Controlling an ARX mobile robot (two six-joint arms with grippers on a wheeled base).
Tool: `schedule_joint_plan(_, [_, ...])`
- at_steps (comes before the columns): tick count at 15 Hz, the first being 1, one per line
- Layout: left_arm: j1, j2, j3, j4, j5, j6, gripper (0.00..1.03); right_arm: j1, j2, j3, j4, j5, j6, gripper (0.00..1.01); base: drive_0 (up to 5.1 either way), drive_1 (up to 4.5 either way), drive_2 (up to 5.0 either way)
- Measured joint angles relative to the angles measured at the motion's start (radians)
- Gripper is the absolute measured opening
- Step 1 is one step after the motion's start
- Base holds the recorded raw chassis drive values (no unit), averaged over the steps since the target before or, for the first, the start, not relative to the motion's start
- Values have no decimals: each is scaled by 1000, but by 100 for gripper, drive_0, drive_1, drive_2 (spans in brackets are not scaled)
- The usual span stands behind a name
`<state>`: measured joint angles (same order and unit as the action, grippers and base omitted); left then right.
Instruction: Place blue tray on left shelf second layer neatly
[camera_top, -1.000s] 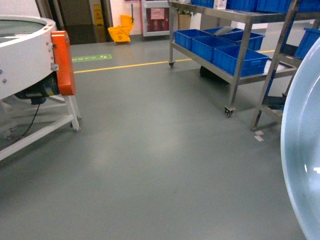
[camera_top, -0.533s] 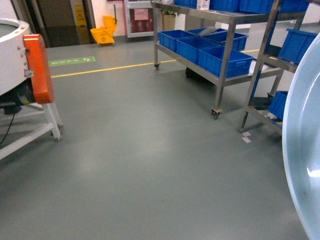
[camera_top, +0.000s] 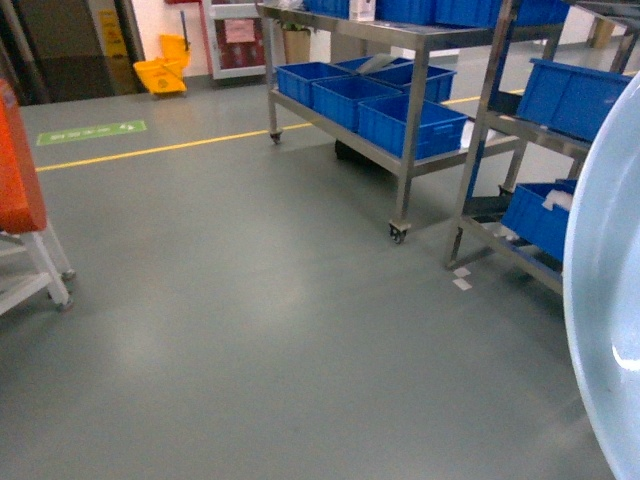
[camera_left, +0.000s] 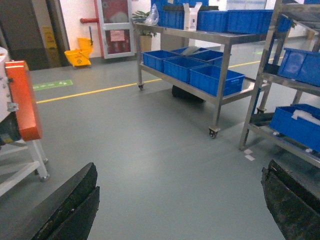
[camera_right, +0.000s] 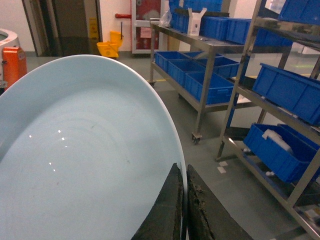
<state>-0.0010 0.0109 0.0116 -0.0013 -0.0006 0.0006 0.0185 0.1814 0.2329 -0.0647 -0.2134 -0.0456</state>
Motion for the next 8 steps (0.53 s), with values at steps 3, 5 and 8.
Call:
schedule_joint_plan(3, [0,0,0,2,-1,0,98,0,2,0,0,0,0,2,-167,266,-600])
schedule_joint_plan(5, [0,0,0,-1,0,0,98,0,0,0,3,0,0,2,-158,275,-591])
schedule_joint_plan(8, [0,0,0,-2,0,0,98,0,0,0,3,0,0,2,-155,279,-588])
